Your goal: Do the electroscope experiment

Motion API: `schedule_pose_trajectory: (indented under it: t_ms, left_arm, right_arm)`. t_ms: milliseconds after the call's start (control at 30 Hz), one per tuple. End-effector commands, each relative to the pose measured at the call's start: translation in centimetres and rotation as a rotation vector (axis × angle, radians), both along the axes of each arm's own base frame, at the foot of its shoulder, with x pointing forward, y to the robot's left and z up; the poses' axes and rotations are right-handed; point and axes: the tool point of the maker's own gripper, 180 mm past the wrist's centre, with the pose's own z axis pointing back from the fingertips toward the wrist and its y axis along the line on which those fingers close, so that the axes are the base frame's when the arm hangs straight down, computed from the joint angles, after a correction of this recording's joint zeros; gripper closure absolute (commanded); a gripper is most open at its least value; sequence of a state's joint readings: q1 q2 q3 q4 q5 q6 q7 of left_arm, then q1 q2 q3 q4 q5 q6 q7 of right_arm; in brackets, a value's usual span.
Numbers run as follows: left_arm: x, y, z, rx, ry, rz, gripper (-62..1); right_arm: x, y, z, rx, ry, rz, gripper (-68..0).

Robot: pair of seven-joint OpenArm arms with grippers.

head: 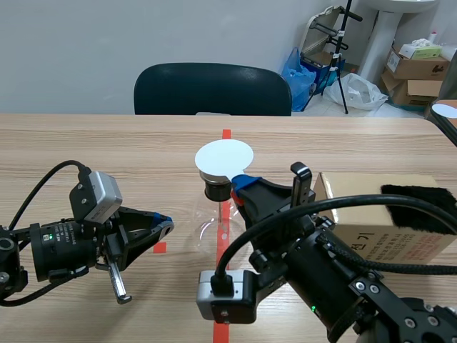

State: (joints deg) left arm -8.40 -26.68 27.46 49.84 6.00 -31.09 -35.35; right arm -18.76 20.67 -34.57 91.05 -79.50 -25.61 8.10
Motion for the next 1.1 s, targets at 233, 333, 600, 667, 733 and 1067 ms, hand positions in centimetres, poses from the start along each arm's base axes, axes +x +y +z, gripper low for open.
schedule_pose_trajectory:
  t_ms: [233, 333, 600, 667, 733, 1067]
  left_arm:
    - [0.4, -0.3, 0.8, -0.026, -0.022, 0.003, -3.0]
    - [0.4, -0.3, 0.8, -0.026, -0.022, 0.003, -3.0]
    - [0.4, -0.3, 0.8, -0.026, -0.022, 0.003, -3.0]
    - [0.4, -0.3, 0.8, -0.026, -0.022, 0.003, -3.0]
    - [0.4, -0.3, 0.8, -0.026, -0.022, 0.003, -3.0]
    - [0.4, -0.3, 0.8, -0.026, -0.022, 0.003, -3.0]
  right_arm:
    - [0.4, -0.4, 0.5, -0.004, -0.023, -0.006, -0.9]
    - [0.4, -0.4, 0.5, -0.004, -0.023, -0.006, -0.9]
    - [0.4, -0.4, 0.5, -0.004, -0.023, -0.006, -0.9]
    - [0.4, -0.4, 0.5, -0.004, -0.023, -0.006, -0.9]
    - [0.4, -0.4, 0.5, -0.004, -0.023, -0.006, -0.9]
    - [1.2, -1.5, 0.6, 0.000, -0.029, -0.079, -0.9]
